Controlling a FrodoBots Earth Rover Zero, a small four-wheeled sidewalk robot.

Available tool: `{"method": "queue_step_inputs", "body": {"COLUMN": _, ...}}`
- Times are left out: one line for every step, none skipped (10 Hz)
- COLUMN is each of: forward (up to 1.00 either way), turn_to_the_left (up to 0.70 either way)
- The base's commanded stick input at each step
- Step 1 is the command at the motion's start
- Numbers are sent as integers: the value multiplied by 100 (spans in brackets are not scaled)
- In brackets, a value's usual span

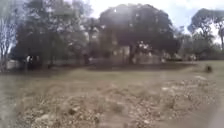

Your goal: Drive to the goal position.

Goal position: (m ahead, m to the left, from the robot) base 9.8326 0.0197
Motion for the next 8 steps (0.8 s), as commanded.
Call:
{"method": "queue_step_inputs", "body": {"forward": 70, "turn_to_the_left": 0}}
{"method": "queue_step_inputs", "body": {"forward": 70, "turn_to_the_left": 0}}
{"method": "queue_step_inputs", "body": {"forward": 70, "turn_to_the_left": 0}}
{"method": "queue_step_inputs", "body": {"forward": 70, "turn_to_the_left": 0}}
{"method": "queue_step_inputs", "body": {"forward": 70, "turn_to_the_left": 0}}
{"method": "queue_step_inputs", "body": {"forward": 70, "turn_to_the_left": -20}}
{"method": "queue_step_inputs", "body": {"forward": 70, "turn_to_the_left": -35}}
{"method": "queue_step_inputs", "body": {"forward": 70, "turn_to_the_left": -35}}
